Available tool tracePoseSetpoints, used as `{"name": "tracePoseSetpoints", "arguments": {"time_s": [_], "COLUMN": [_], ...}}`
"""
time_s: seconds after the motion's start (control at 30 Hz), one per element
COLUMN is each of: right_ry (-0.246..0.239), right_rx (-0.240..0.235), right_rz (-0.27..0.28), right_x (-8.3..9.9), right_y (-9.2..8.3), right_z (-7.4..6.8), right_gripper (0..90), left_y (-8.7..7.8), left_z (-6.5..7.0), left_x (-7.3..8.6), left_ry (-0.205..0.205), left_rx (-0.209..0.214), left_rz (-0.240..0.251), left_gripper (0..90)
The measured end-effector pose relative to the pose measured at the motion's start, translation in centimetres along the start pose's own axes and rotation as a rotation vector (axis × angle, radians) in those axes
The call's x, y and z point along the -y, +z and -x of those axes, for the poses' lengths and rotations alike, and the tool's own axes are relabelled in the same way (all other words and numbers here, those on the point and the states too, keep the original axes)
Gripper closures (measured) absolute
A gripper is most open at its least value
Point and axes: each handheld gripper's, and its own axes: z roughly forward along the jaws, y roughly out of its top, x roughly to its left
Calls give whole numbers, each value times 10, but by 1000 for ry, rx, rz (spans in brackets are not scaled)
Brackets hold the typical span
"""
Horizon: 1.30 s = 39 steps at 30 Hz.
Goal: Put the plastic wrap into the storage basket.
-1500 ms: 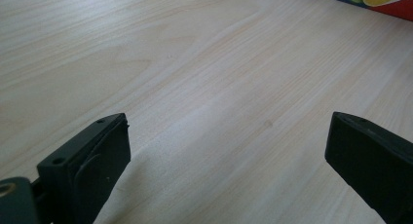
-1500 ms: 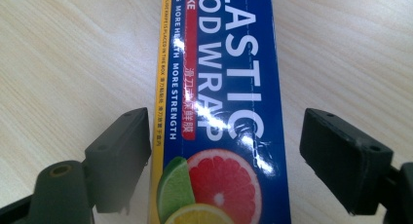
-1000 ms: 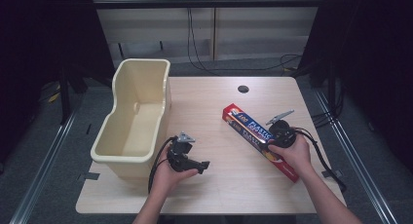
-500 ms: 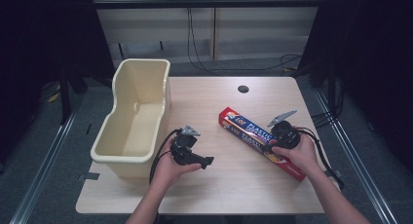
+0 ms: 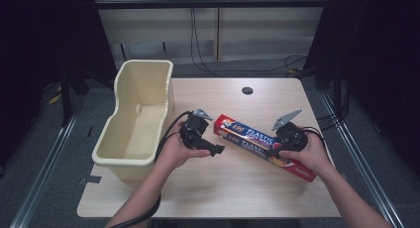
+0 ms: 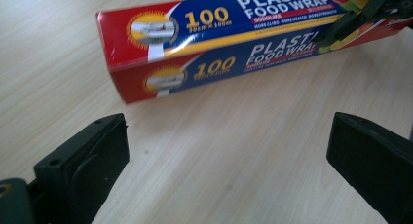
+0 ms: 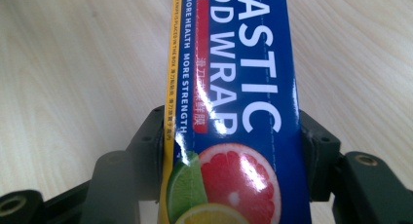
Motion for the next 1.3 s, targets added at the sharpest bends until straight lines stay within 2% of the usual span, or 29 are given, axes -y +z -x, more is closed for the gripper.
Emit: {"name": "tracePoseSetpoints", "arguments": {"time_s": [0.07, 0.2, 0.27, 0.33, 0.47, 0.5, 0.53, 0.7, 0.77, 0.87, 1.0, 1.07, 1.1, 1.17, 1.3], "right_ry": [-12, -33, -43, -51, -70, -84, -98, -114, -149, -164, -195, -215, -212, -242, -269], "right_rx": [-27, -46, -52, -61, -73, -72, -75, -92, -90, -102, -102, -106, -110, -113, -125], "right_rz": [6, 5, 6, 2, -2, 1, 3, -19, -8, -13, -16, -13, -16, -12, -8], "right_x": [-2, -5, -5, -6, -7, -7, -7, -7, -8, -10, -14, -16, -17, -19, -22], "right_y": [-2, -5, -5, -6, -8, -7, -7, -7, -6, -7, -8, -9, -10, -10, -12], "right_z": [-1, -4, -5, -5, -6, -6, -5, -7, -7, -8, -11, -12, -13, -15, -18], "right_gripper": [415, 415, 415, 415, 415, 415, 415, 415, 414, 415, 414, 414, 414, 414, 414], "left_y": [0, 1, 1, 4, 9, 10, 13, 25, 29, 35, 43, 46, 47, 48, 52], "left_z": [-1, -2, -3, -2, 1, 2, 2, 4, 5, 7, 10, 11, 12, 14, 17], "left_x": [-6, -18, -24, -30, -42, -44, -47, -56, -59, -62, -63, -64, -64, -66, -67], "left_ry": [13, 56, 104, 107, 174, 176, 188, 252, 262, 272, 293, 319, 319, 331, 353], "left_rx": [6, 7, 4, 10, -2, 7, 25, 24, 30, 56, 75, 72, 79, 83, 104], "left_rz": [-15, -34, -54, -53, -57, -60, -71, -128, -144, -149, -189, -203, -211, -212, -218], "left_gripper": [26, 26, 26, 27, 40, 41, 41, 40, 41, 41, 44, 44, 44, 44, 48]}}
